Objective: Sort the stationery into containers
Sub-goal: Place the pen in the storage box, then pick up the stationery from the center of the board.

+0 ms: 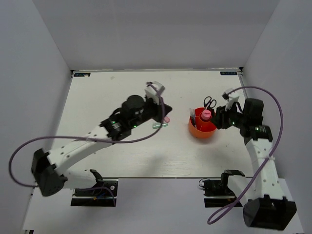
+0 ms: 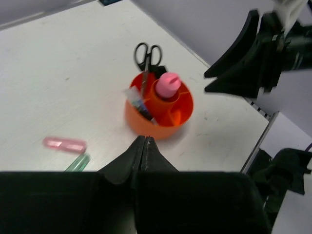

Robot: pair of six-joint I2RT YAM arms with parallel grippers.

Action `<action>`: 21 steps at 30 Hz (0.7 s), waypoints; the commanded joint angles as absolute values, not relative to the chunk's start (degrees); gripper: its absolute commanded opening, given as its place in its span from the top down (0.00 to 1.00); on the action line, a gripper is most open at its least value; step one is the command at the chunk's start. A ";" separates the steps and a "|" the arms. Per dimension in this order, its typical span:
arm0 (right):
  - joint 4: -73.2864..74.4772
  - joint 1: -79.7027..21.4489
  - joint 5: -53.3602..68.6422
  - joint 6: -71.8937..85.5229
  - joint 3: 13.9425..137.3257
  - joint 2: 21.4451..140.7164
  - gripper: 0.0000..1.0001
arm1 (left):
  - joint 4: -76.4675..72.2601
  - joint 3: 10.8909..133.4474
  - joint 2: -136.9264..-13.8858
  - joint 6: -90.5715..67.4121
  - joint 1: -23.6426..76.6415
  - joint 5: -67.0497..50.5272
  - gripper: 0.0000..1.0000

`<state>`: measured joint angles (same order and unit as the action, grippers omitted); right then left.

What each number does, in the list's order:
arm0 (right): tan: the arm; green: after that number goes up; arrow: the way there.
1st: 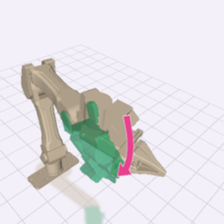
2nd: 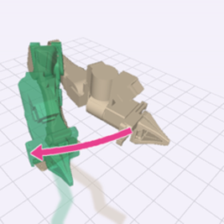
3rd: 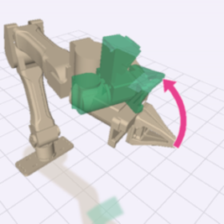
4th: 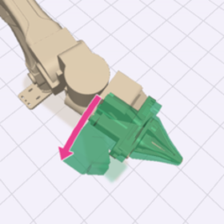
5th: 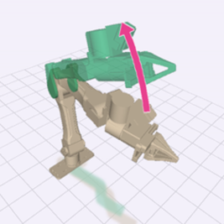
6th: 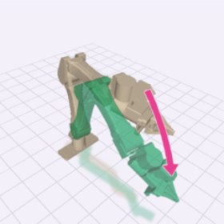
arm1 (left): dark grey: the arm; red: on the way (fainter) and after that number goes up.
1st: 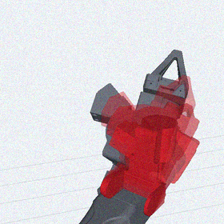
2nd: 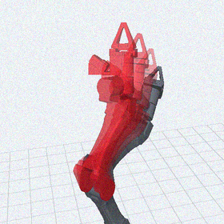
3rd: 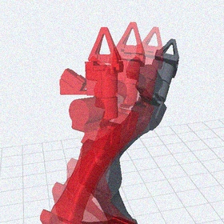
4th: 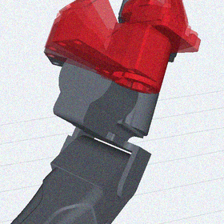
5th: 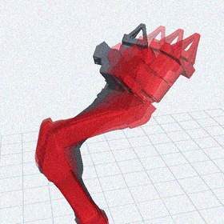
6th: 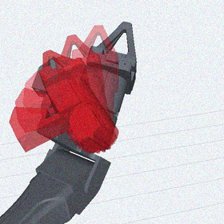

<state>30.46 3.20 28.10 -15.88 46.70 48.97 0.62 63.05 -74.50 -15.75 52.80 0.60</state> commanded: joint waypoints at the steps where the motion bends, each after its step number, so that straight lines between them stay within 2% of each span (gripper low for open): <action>1: 37.96 1.33 44.63 -20.04 60.07 57.02 0.57 | 25.02 61.00 -65.26 -15.91 46.26 -1.13 0.89; 2: 38.84 0.88 46.48 -19.60 64.55 63.83 0.60 | 32.71 60.13 -64.17 -15.91 45.10 -1.58 0.82; 3: 40.59 0.27 47.36 -17.69 66.95 65.72 0.62 | 35.04 59.86 -62.94 -15.91 42.83 -2.02 0.64; 4: 41.04 -2.35 47.55 -16.88 73.41 69.83 0.62 | 37.16 58.29 -59.88 -15.73 40.71 -2.89 0.57; 6: 42.44 -6.40 44.76 -14.69 77.85 75.57 0.63 | 43.67 57.05 -58.54 -14.51 37.90 -5.00 0.46; 7: 43.50 -9.90 43.69 -13.81 83.87 79.50 0.63 | 45.86 54.78 -57.32 -13.63 36.75 -5.88 0.31; 11: 48.85 -23.42 27.74 -11.35 95.06 94.00 0.62 | 47.90 48.71 -52.14 -11.69 35.07 -4.68 0.20; 14: 49.48 -29.76 17.89 -8.71 102.12 102.20 0.52 | 47.37 45.97 -48.01 -10.81 34.37 -1.85 0.14; 18: 49.48 -34.71 5.40 -7.04 108.62 113.28 0.50 | 45.97 42.03 -42.99 -7.83 31.65 -0.80 0.09; 21: 50.88 -36.73 0.56 -6.15 113.54 119.50 0.48 | 44.39 38.69 -38.85 -6.42 29.98 -0.35 0.05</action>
<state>47.92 -35.99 11.73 -8.40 107.68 116.95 45.91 41.50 -42.22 -9.08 31.59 -1.80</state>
